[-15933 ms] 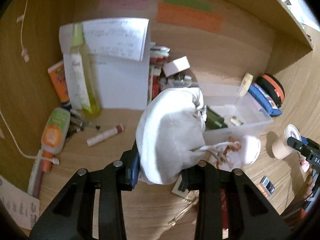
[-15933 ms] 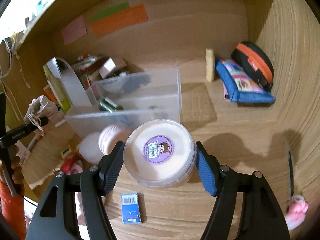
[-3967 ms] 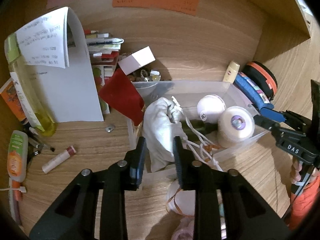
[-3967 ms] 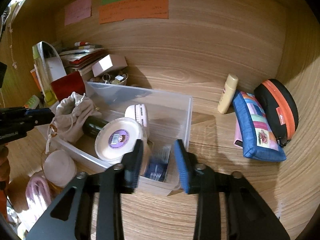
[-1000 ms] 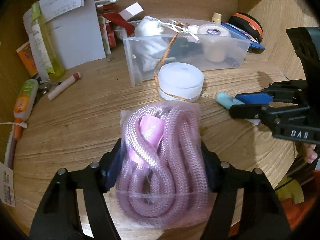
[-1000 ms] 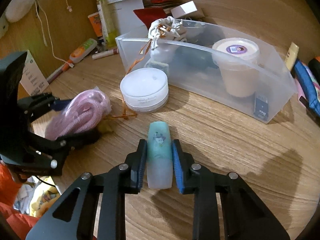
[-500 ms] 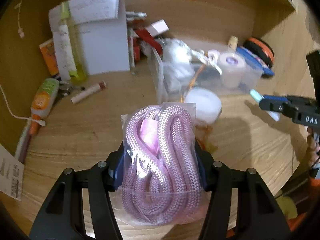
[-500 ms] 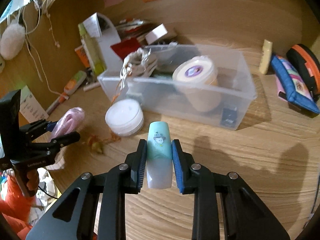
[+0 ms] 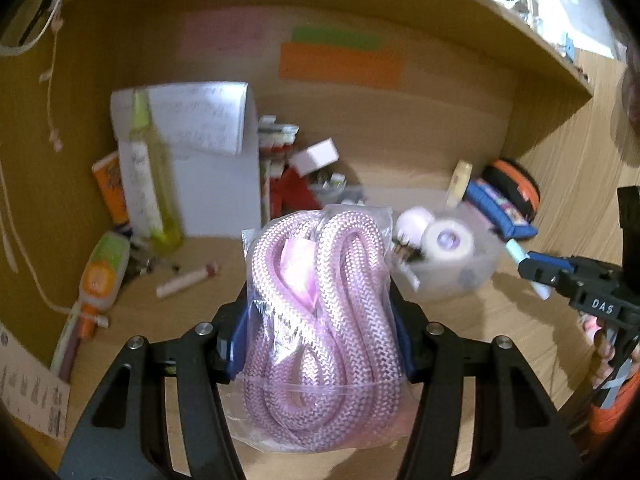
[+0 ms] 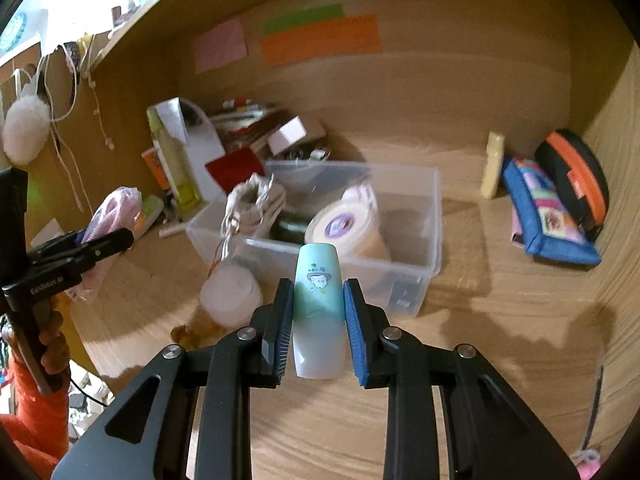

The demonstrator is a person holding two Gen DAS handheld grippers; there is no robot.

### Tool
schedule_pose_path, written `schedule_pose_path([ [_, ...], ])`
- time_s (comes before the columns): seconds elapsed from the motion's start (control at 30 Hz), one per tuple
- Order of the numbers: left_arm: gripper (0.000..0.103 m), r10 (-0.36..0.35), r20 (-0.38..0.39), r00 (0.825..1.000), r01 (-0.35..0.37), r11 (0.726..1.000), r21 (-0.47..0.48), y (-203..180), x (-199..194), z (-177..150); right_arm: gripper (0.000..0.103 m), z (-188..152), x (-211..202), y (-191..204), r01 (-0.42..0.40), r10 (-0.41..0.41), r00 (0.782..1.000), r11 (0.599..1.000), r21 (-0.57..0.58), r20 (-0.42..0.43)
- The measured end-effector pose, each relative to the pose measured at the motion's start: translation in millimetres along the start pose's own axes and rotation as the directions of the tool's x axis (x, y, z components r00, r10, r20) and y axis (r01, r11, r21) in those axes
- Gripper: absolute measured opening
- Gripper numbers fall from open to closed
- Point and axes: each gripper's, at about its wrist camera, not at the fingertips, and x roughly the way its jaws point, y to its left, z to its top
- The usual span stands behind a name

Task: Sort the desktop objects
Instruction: 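Carry the green tube and pink rope bag over the clear box and lower them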

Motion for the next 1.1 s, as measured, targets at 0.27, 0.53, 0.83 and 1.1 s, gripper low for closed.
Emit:
schedule_pose_path([
  [0.27,0.057,-0.111,0.04,0.993,0.108,0.992,0.07,-36,9,37,0.023,25,-5,-16,0.059,-0.06,0.996,0.998,0.014,0.069],
  [0.53,0.057,-0.149,0.015,0.989,0.147,0.985,0.087,-64,46,66,0.023,48,14,-34,0.087,-0.088,0.994,0.996,0.026,0.057],
  [0.83,0.057,-0.144,-0.083,0.986,0.148,0.988,0.039,-75,108,80,0.023,54,44,-52,0.093,-0.093,0.996,0.995,0.045,0.008],
  [1.1,0.057,-0.145,-0.178,0.973,0.15,0.988,0.016,-79,149,67,0.023,50,68,-61,0.11,-0.109,0.993,0.993,0.045,-0.042],
])
